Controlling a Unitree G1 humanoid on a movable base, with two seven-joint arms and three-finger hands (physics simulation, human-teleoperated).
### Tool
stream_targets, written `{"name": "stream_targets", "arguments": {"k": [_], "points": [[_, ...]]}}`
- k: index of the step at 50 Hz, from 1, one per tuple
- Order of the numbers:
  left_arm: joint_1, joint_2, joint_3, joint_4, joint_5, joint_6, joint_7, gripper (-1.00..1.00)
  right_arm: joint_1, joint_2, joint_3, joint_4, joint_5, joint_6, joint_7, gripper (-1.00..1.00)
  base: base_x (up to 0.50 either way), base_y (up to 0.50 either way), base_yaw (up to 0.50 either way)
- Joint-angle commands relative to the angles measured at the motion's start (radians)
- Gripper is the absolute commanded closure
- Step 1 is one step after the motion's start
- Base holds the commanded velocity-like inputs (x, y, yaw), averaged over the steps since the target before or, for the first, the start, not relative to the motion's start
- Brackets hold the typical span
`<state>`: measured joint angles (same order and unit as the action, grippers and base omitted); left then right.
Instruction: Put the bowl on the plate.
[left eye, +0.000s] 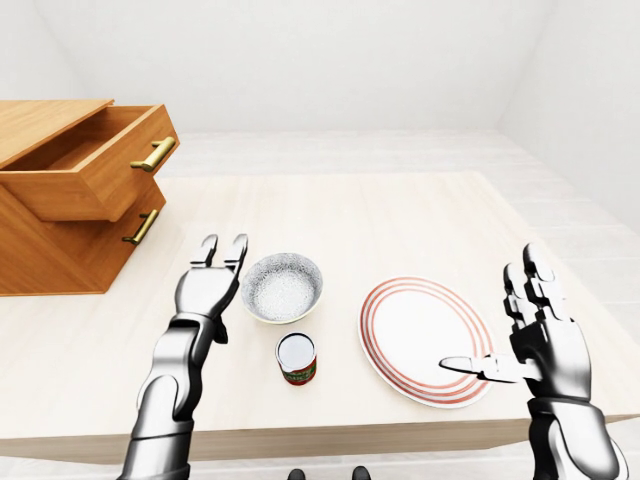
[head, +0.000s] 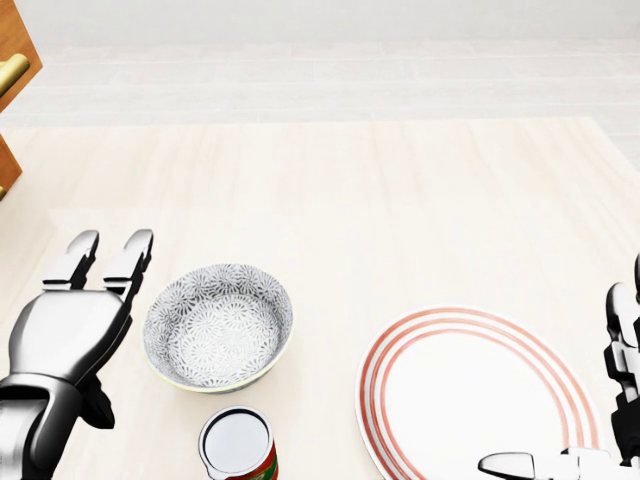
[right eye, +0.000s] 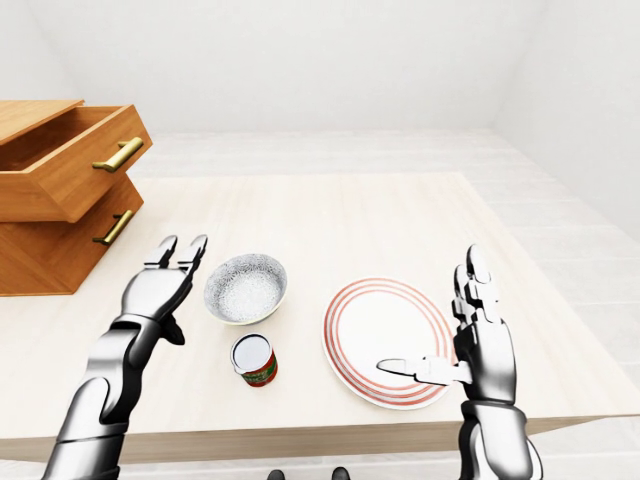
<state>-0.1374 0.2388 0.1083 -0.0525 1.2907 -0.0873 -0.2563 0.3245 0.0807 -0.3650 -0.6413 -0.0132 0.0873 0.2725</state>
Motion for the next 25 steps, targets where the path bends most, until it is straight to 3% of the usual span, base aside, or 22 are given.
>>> {"name": "stream_targets", "arguments": {"k": [1,6,25], "points": [[-0.002,-0.001,-0.022,0.044,0.058,0.0,0.062,-1.0,-0.006,0.003,-0.019,-0.01,0.011,0.0,0.007,-1.0,0.0,0.0,0.0],[0.009,-0.01,-0.038,0.081,0.08,0.0,0.109,-1.0,-0.009,0.005,-0.014,-0.003,0.0,0.0,0.004,-1.0,0.0,0.0,0.0],[0.007,-0.018,-0.064,0.121,0.087,0.0,0.139,-1.0,0.005,0.015,-0.005,-0.02,-0.016,0.0,0.007,-1.0,0.0,0.0,0.0]]}}
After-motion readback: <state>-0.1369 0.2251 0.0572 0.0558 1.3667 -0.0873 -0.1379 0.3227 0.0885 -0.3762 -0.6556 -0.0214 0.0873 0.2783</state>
